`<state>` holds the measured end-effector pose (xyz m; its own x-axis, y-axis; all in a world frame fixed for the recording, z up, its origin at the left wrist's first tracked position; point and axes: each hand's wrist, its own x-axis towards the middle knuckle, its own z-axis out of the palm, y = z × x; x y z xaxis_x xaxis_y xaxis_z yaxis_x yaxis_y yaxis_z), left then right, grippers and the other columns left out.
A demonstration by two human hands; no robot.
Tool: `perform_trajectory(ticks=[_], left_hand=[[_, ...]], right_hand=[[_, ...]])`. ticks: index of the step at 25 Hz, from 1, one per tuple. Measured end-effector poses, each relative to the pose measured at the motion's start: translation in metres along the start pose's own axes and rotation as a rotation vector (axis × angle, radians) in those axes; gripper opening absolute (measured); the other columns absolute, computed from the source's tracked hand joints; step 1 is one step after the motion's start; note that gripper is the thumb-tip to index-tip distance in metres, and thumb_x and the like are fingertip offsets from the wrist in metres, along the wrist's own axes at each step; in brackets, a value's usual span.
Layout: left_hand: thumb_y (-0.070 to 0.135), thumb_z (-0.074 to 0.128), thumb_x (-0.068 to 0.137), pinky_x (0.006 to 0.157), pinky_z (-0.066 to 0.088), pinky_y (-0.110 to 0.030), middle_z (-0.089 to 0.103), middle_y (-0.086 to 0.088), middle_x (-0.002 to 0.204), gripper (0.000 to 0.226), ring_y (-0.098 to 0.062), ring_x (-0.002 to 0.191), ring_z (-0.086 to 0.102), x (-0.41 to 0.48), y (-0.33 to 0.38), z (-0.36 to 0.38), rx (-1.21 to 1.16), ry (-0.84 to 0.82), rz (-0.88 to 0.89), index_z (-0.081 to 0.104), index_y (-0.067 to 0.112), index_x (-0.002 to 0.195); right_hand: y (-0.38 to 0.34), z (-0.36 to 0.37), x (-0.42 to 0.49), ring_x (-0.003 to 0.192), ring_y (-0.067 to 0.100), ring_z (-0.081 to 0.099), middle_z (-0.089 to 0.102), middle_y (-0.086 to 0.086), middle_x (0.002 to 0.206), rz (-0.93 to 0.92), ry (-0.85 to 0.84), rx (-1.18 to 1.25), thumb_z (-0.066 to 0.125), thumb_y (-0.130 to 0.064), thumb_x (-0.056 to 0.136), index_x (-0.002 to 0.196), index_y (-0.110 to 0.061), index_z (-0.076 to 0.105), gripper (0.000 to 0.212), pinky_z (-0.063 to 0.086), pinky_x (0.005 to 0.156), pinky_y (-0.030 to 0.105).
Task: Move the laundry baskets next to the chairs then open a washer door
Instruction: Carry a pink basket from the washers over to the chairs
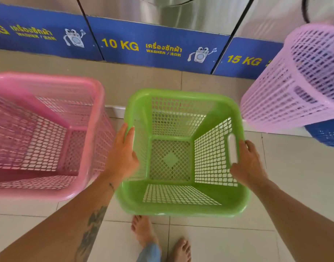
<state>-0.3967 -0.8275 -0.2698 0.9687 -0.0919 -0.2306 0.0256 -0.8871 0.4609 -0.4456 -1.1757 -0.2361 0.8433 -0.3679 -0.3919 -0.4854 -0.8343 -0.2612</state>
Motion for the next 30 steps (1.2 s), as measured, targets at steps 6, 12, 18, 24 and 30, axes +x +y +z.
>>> perform_trajectory(ticks=[6, 12, 18, 24, 30], left_hand=[[0.008, 0.060, 0.084, 0.067, 0.050, -0.021, 0.051, 0.000, 0.135, 0.053, -0.015, 0.098, 0.057, -0.039, 0.048, -0.064, -0.045, -0.065, -0.161, 0.048, 0.018, 0.134], [0.020, 0.063, 0.083, 0.089, 0.048, -0.028, 0.064, 0.007, 0.125, 0.039, -0.012, 0.104, 0.063, -0.117, 0.087, -0.140, -0.201, -0.044, -0.185, 0.062, 0.027, 0.122], [0.006, 0.055, 0.088, 0.081, 0.053, -0.033, 0.068, 0.003, 0.097, 0.026, -0.020, 0.089, 0.067, -0.184, 0.124, -0.264, -0.281, 0.065, -0.126, 0.067, 0.016, 0.109], [0.002, 0.055, 0.086, 0.088, 0.049, -0.026, 0.071, -0.005, 0.110, 0.031, -0.019, 0.093, 0.066, -0.233, 0.077, -0.383, -0.238, 0.303, -0.084, 0.070, 0.014, 0.111], [0.021, 0.050, 0.091, 0.097, 0.047, -0.034, 0.071, 0.002, 0.113, 0.031, -0.015, 0.100, 0.063, -0.304, -0.044, -0.479, -0.150, 0.396, -0.120, 0.069, 0.021, 0.115]], right_hand=[[-0.013, -0.061, -0.056, 0.135, 0.031, 0.034, 0.028, 0.006, 0.155, -0.120, -0.013, -0.038, 0.064, -0.010, 0.072, 0.149, -0.022, 0.026, 0.086, 0.043, 0.100, 0.048], [-0.035, -0.144, -0.129, 0.140, 0.029, 0.031, 0.028, 0.003, 0.156, -0.267, -0.004, -0.018, 0.063, -0.017, 0.077, 0.149, -0.021, 0.030, 0.079, 0.038, 0.107, 0.044], [-0.101, -0.210, -0.196, 0.135, 0.028, 0.038, 0.036, 0.005, 0.151, -0.462, -0.012, -0.027, 0.060, -0.021, 0.079, 0.145, -0.015, 0.036, 0.070, 0.036, 0.110, 0.041], [-0.239, -0.238, -0.245, 0.131, 0.030, 0.040, 0.039, 0.007, 0.144, -0.706, 0.033, -0.019, 0.056, -0.022, 0.081, 0.139, -0.010, 0.041, 0.061, 0.037, 0.106, 0.040], [-0.401, -0.204, -0.317, 0.139, 0.028, 0.033, 0.037, 0.011, 0.150, -0.919, 0.072, -0.044, 0.052, -0.032, 0.081, 0.145, -0.006, 0.037, 0.071, 0.023, 0.113, 0.035]])
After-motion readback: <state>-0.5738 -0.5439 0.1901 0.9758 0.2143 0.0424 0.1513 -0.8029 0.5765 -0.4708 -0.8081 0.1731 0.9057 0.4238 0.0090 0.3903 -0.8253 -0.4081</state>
